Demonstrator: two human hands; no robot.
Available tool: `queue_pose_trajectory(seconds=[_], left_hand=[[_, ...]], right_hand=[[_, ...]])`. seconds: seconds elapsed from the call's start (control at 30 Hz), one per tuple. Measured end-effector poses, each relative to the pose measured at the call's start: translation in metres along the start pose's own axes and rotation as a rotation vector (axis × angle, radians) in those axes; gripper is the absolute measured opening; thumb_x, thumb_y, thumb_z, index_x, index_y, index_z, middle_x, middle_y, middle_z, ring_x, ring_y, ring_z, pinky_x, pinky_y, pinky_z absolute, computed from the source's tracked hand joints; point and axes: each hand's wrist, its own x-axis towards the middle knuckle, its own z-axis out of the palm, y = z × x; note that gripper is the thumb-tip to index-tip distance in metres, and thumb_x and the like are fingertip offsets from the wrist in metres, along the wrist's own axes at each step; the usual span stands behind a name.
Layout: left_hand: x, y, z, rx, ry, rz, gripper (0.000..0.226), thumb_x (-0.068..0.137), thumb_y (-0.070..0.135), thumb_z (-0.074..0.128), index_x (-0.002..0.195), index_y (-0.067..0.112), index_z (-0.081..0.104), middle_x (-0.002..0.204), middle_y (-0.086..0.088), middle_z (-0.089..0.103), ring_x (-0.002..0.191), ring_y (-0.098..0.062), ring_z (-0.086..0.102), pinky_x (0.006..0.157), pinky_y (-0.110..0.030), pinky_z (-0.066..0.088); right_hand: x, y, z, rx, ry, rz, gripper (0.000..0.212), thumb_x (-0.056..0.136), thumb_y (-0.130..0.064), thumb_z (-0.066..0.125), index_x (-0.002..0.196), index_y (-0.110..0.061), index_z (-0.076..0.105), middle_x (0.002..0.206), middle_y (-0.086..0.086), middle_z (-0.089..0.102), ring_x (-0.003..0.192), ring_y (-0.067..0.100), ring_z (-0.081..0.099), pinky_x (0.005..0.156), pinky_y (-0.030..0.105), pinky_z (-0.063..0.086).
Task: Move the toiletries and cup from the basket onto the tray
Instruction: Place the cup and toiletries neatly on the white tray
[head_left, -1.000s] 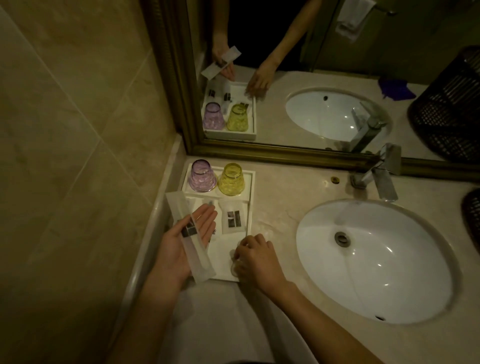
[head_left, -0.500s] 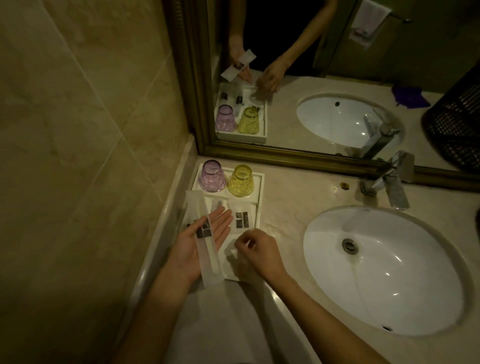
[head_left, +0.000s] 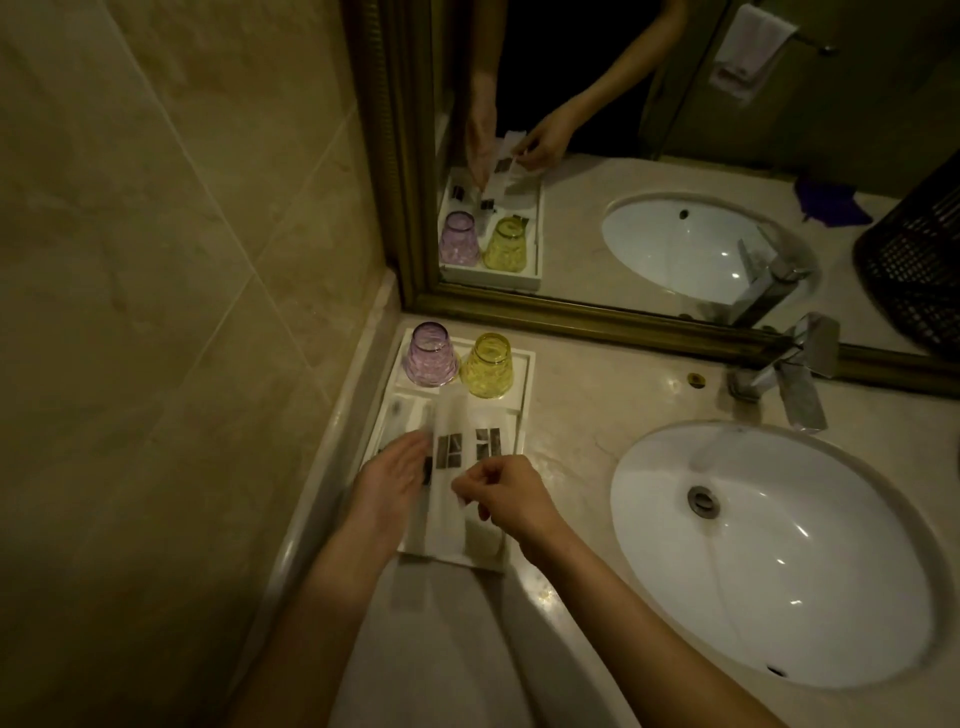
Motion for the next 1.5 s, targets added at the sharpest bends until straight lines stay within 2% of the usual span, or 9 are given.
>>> queue_pose_trajectory(seconds=[0.07, 0.2, 0.43, 0.63, 1.03, 1.1, 1.17, 1.3, 1.5], left_hand=[[-0.002, -0.005, -0.01, 0.126, 0.112, 0.13, 0.035, 0.104, 0.017, 0.049, 0.137, 0.009, 0.059, 0.138, -0.008, 0.063, 0.133, -0.022, 0.054, 0.11, -0.033, 0.039], [-0.011, -0.014, -0.021, 0.411, 0.131, 0.301, 0.033, 0.099, 0.008, 0.059, 0.132, 0.011, 0.065, 0.135, -0.007, 0.065, 0.121, -0.013, 0.06, 0.096, -0.022, 0.043], [-0.027, -0.057, -0.046, 1.371, 0.072, 0.599, 0.042, 0.096, 0.01, 0.064, 0.138, 0.016, 0.062, 0.144, -0.005, 0.061, 0.133, -0.018, 0.054, 0.113, -0.029, 0.039], [-0.037, -0.081, -0.057, 1.819, -0.064, 0.738, 0.062, 0.066, 0.001, 0.09, 0.125, 0.003, 0.072, 0.13, -0.016, 0.073, 0.121, -0.03, 0.069, 0.095, -0.051, 0.06], [-0.044, -0.07, -0.065, 1.957, 0.019, 0.838, 0.059, 0.079, 0.014, 0.078, 0.135, 0.002, 0.064, 0.145, -0.019, 0.061, 0.136, -0.033, 0.058, 0.117, -0.044, 0.041], [-0.047, -0.078, -0.068, 1.906, 0.047, 0.775, 0.057, 0.093, 0.028, 0.056, 0.144, 0.003, 0.056, 0.151, -0.017, 0.055, 0.14, -0.029, 0.054, 0.118, -0.041, 0.041], [-0.046, -0.087, -0.072, 1.919, 0.023, 0.595, 0.069, 0.102, 0.046, 0.028, 0.161, 0.01, 0.028, 0.169, -0.011, 0.023, 0.156, -0.024, 0.026, 0.127, -0.039, 0.021], [-0.042, -0.091, -0.075, 1.972, -0.024, 0.49, 0.091, 0.088, 0.064, -0.007, 0.164, 0.015, 0.002, 0.173, -0.005, -0.008, 0.16, -0.021, -0.004, 0.129, -0.037, -0.001], [-0.045, -0.085, -0.057, 1.927, -0.069, 0.59, 0.072, 0.103, 0.052, 0.018, 0.165, 0.019, -0.001, 0.173, -0.002, -0.011, 0.159, -0.017, -0.011, 0.13, -0.039, 0.003]], right_hand=[[0.014, 0.01, 0.006, -0.087, 0.028, 0.058, 0.019, 0.087, -0.015, 0.077, 0.069, -0.013, 0.075, 0.07, 0.0, 0.074, 0.054, 0.008, 0.061, 0.051, 0.017, 0.051], [0.037, 0.025, 0.025, -0.278, 0.026, 0.121, 0.015, 0.09, -0.019, 0.075, 0.08, -0.008, 0.077, 0.08, 0.007, 0.078, 0.066, 0.014, 0.073, 0.077, 0.034, 0.065], [0.034, 0.044, 0.016, -0.896, 0.197, -0.312, 0.011, 0.093, -0.023, 0.062, 0.092, -0.014, 0.067, 0.093, 0.008, 0.071, 0.085, 0.029, 0.069, 0.069, 0.039, 0.057], [0.041, 0.047, 0.005, -1.137, 0.011, -0.618, 0.044, 0.101, -0.017, 0.051, 0.145, -0.019, 0.055, 0.155, 0.001, 0.05, 0.147, 0.028, 0.039, 0.104, 0.044, 0.04], [0.048, 0.036, 0.01, -1.102, 0.013, -0.597, 0.052, 0.104, -0.016, 0.045, 0.155, -0.019, 0.039, 0.166, 0.003, 0.034, 0.155, 0.026, 0.025, 0.12, 0.049, 0.024], [0.054, 0.03, 0.016, -1.162, -0.064, -0.616, 0.057, 0.106, -0.014, 0.04, 0.161, -0.019, 0.028, 0.171, 0.001, 0.022, 0.158, 0.024, 0.016, 0.125, 0.052, 0.015], [0.06, 0.027, 0.02, -1.261, -0.162, -0.606, 0.06, 0.106, -0.013, 0.035, 0.163, -0.018, 0.019, 0.173, 0.0, 0.014, 0.159, 0.021, 0.01, 0.127, 0.053, 0.006], [0.065, 0.026, 0.023, -1.294, -0.223, -0.585, 0.064, 0.105, -0.011, 0.035, 0.164, -0.016, 0.012, 0.173, 0.001, 0.008, 0.159, 0.02, 0.011, 0.127, 0.051, 0.005], [0.064, 0.03, 0.0, -1.113, 0.031, -0.591, 0.066, 0.099, -0.005, 0.045, 0.161, -0.012, 0.026, 0.171, 0.007, 0.021, 0.158, 0.022, 0.018, 0.128, 0.044, 0.006]])
